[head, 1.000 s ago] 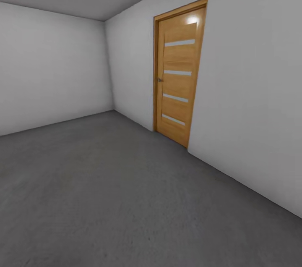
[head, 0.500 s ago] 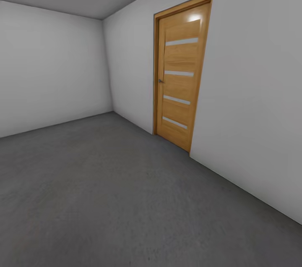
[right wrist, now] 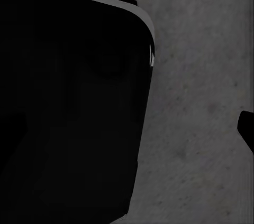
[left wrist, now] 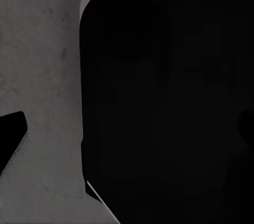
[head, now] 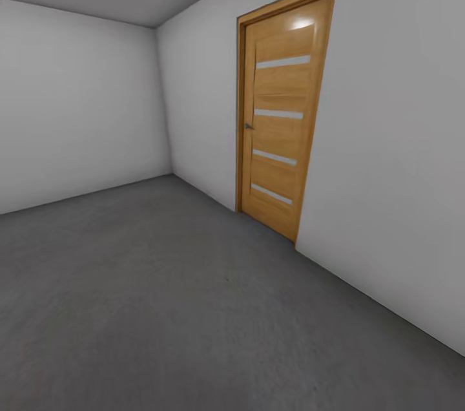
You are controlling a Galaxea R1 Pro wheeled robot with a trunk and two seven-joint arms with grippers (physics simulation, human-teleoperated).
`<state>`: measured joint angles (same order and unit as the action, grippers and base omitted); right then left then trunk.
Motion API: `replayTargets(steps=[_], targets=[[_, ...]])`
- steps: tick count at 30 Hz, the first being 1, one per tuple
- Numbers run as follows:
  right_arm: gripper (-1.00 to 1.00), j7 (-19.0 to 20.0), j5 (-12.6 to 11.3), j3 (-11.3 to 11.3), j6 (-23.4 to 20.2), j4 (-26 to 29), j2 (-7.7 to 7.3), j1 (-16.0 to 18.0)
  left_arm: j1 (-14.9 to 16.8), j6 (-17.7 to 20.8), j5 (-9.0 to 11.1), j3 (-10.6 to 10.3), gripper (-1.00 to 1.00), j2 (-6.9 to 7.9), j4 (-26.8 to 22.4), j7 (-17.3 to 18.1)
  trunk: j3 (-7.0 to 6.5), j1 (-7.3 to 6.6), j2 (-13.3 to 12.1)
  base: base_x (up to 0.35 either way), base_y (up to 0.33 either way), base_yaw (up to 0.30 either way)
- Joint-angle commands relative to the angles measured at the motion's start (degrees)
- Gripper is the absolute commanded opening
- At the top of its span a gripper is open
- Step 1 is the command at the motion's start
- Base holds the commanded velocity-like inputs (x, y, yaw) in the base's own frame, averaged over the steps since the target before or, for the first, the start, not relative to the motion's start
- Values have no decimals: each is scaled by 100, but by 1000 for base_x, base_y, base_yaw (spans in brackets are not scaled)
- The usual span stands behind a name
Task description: Move the two storage containers from the living room to the garage. In the garage, place one container on the floor and stack the other container on top of it (either order is fine).
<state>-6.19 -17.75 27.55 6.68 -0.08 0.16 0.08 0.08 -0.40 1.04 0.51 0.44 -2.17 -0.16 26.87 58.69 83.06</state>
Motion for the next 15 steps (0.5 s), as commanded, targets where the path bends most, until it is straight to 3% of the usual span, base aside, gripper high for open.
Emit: replayTargets(steps=[1, 15], targets=[[100, -17, -51, 51, 18, -1, 2, 1, 1, -4, 11, 3, 100, 0, -2, -2, 5, 3, 2, 334, 0, 0], [100, -17, -55, 49, 17, -1, -2, 1, 1, -12, 19, 9, 100, 0, -2, -1, 5, 3, 2, 334, 0, 0]])
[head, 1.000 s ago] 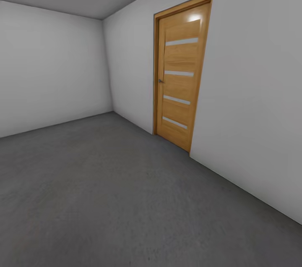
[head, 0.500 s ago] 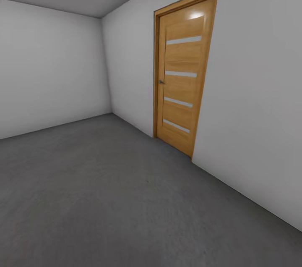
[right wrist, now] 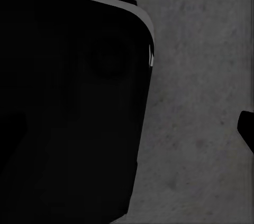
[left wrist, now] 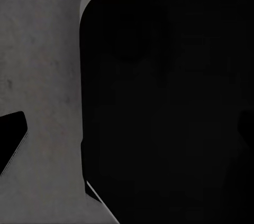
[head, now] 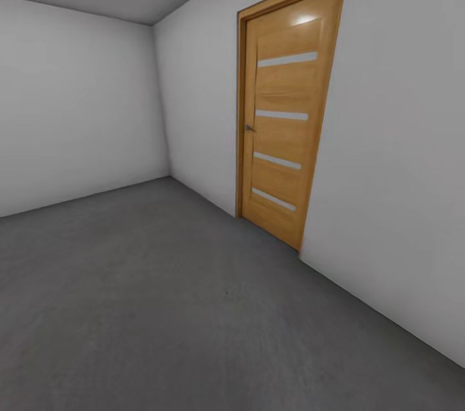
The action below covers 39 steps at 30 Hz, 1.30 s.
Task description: Move the two storage containers from the living room to the garage. In the garage, place one container on the floor and stack the other container on top of it (either order is fine).
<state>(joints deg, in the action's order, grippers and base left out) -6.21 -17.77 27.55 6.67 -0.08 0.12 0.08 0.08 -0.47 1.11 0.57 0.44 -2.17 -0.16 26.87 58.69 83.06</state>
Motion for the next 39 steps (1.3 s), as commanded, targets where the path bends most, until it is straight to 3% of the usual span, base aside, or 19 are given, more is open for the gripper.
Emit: replayTargets(steps=[1, 39], targets=[[100, -15, -49, 48, 18, -1, 0, 1, 1, -6, 12, 3, 100, 0, -2, -2, 5, 3, 2, 334, 0, 0], [100, -16, -56, 33, 19, -1, 4, 1, 1, -28, 12, 5, 100, 3, -2, -2, 5, 3, 2, 334, 0, 0]])
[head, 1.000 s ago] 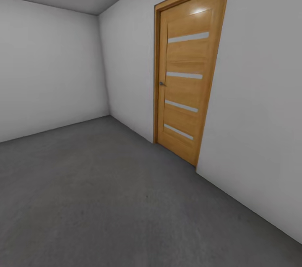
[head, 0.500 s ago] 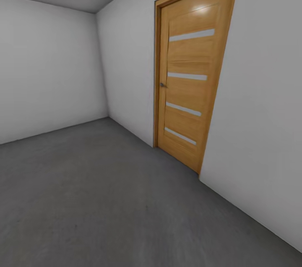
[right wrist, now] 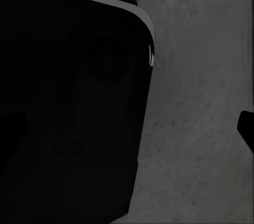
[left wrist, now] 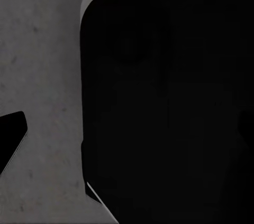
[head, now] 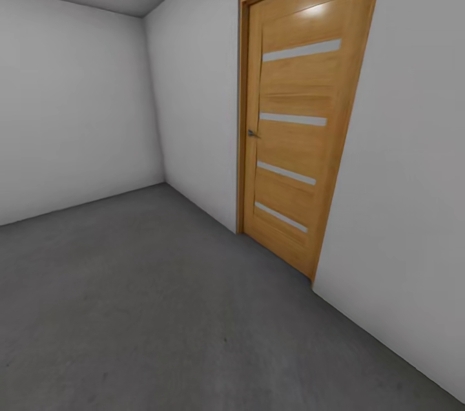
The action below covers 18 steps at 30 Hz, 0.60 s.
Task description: Move the two storage containers from the living room to the garage. In the garage, place one container on the floor and stack the other container on top of it (either order is fine).
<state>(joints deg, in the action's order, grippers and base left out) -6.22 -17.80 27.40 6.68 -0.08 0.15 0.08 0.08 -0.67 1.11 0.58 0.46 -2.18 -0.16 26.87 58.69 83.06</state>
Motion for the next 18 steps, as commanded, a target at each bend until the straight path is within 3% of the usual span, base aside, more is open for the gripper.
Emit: replayTargets(steps=[1, 18], targets=[[100, -16, -51, 47, 17, -1, -1, 1, 1, -6, 12, 4, 100, -1, -2, -2, 5, 3, 2, 334, 0, 0], [100, -13, -3, 45, 25, -1, -1, 1, 1, -7, 12, 4, 100, 6, -2, -4, 5, 3, 2, 334, 0, 0]])
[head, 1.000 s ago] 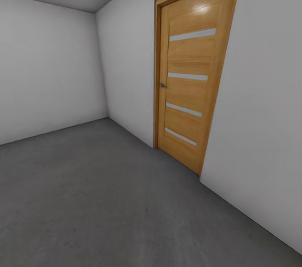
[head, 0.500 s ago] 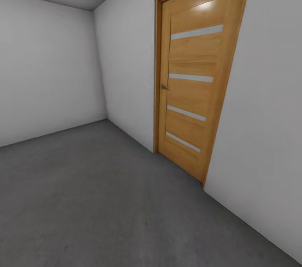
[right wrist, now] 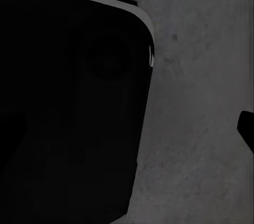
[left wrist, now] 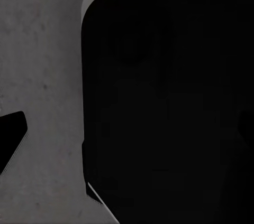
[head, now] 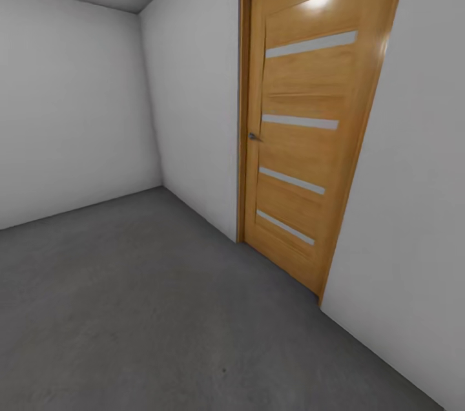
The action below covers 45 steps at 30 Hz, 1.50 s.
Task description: Move the two storage containers from the living room to the garage. In the garage, place one container on the floor and stack the other container on top of it (either order is fine).
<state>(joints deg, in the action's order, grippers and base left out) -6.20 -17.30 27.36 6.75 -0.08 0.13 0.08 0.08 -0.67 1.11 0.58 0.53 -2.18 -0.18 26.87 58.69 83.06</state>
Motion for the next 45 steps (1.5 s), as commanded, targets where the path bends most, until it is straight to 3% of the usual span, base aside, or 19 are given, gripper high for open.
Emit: replayTargets(steps=[1, 16, 45], targets=[[100, -17, -53, 49, 18, -1, 0, 1, 1, -8, 12, 4, 100, 0, -2, -1, 5, 3, 2, 334, 0, 0], [100, -13, -96, 33, 228, -1, 0, 1, 1, -3, 12, 4, 100, -6, -2, 0, 5, 3, 2, 334, 0, 0], [100, -13, -107, 32, 247, -1, -4, 1, 1, -3, 12, 4, 100, 0, -2, -2, 5, 3, 2, 334, 0, 0]])
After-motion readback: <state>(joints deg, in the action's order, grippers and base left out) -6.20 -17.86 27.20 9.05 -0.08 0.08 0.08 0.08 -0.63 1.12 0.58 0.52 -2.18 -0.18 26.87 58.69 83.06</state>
